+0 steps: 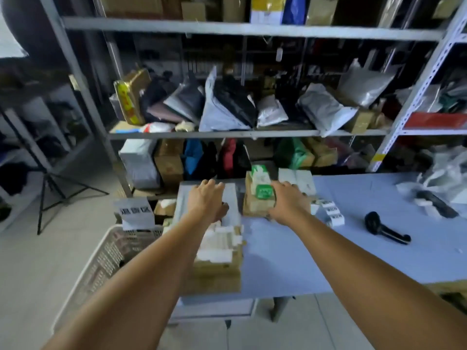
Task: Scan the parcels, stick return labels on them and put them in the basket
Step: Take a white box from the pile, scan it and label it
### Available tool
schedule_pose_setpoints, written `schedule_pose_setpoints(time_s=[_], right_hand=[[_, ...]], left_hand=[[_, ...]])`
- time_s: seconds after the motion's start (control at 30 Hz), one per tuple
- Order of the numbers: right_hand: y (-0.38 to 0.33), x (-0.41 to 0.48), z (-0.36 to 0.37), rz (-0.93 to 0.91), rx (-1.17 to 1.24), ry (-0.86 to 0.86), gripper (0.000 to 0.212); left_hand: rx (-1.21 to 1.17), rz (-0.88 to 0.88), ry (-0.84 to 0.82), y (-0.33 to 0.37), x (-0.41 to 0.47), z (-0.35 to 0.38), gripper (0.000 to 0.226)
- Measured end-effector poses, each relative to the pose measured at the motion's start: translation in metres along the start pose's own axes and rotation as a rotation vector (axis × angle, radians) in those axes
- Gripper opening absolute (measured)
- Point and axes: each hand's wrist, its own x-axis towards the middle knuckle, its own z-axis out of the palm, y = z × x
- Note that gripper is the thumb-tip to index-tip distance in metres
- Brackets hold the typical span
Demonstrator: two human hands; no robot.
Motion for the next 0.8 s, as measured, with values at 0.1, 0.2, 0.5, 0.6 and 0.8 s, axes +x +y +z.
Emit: schedule_pose_setpoints(time_s=[0.1, 0.2, 0.5, 0.6, 0.8], right_hand=[[0.076, -0.005, 0.001, 0.011, 0.048, -0.023, 0.064], [0.138, 0.003, 0.003, 0.020, 0.057, -0.052, 0.063], [0.256, 0.082, 0.031, 0.075, 0.173, -0.161, 0.069], [0.278, 0.121, 0.045, 0.080, 0.217, -0.193, 0.068], [0.313, 0.199, 0.076, 0.052, 0.266, -0.259, 0.065]], left_hand=[[-0.042, -0.006, -0.039, 0.075, 0.008, 0.013, 0.051], [-0.093, -0.033, -0.039, 0.132, 0.024, 0.024, 0.052], [-0.186, -0.132, -0.126, 0.222, 0.086, 0.084, 0.046], [-0.268, -0.222, -0.174, 0.243, 0.109, 0.119, 0.049], [-0.390, -0.352, -0.275, 0.276, 0.152, 0.180, 0.045]])
